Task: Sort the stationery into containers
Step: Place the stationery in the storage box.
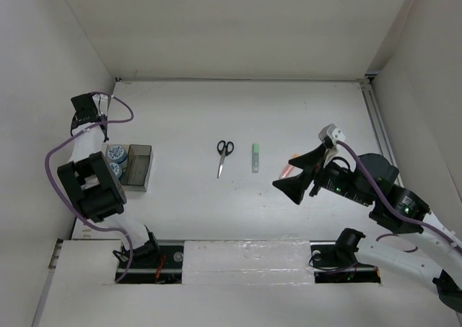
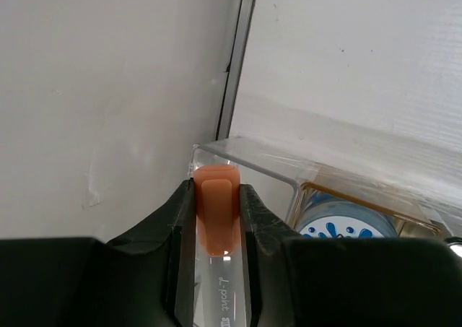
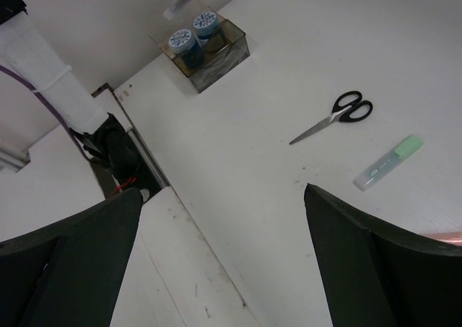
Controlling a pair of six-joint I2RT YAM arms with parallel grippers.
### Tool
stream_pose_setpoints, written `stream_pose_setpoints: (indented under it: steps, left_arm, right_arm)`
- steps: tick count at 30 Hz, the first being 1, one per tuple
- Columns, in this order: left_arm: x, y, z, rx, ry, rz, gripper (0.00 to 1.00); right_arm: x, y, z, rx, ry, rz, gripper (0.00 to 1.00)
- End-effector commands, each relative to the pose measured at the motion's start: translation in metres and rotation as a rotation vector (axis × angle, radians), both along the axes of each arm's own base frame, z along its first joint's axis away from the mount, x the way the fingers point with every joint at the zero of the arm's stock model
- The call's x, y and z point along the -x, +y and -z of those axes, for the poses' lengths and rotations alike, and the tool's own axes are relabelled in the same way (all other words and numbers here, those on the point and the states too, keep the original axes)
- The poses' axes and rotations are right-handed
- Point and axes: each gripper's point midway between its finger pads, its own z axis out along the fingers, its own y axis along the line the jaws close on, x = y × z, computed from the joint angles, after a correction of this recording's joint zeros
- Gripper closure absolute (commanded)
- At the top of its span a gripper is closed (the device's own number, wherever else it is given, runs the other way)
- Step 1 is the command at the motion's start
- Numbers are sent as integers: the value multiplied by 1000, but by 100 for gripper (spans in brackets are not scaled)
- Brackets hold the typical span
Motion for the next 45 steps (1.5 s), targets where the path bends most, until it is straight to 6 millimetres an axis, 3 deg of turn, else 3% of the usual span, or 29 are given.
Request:
stream_pose_setpoints:
  steps: [1,2,10,14,18,21,26,32,33,34,41,45]
  left_arm:
    - [3,7,3,-21,37,-6,100]
    - [5,8,11,-25,50,-14,100]
    - [2,27,6,-91,57,-88,100]
    - [8,29,24,-99,89,-104,100]
    - [9,40,24,-73,75,-141,100]
    - [9,41,26,-46,59,-144,88]
    - [3,38,23,-25,34,-142,78]
    - [-1,33,23,3,23,-116,75]
    - [-1,33,18,-1,14,-115,67]
    - [1,32,21,2,22,-115,1]
    - [-1,29,0,1,-37,-111,0]
    - [-17,22,-44,39,-164,-97,0]
  right_arm:
    - [1,-4,-23,-36,-54,7,0]
    - [1,-4,-23,-36,-54,7,0]
    - [-1,-3,-21,-36,-55,16,0]
    - [-1,-3,-21,-36,-55,16,0]
    - [-1,-3,-21,-36,-55,16,0]
    - [-1,-3,-21,-36,-55,16,0]
    - [0,-3,-21,-36,-54,7,0]
    - [0,-2,-23,-44,-60,7,0]
    - [0,-2,-23,-44,-60,7,0]
    - [1,-4,-25,-51,-65,7,0]
    - [5,-4,-23,-47,-72,-14,0]
    - [8,-1,-26,-57,-77,-35,0]
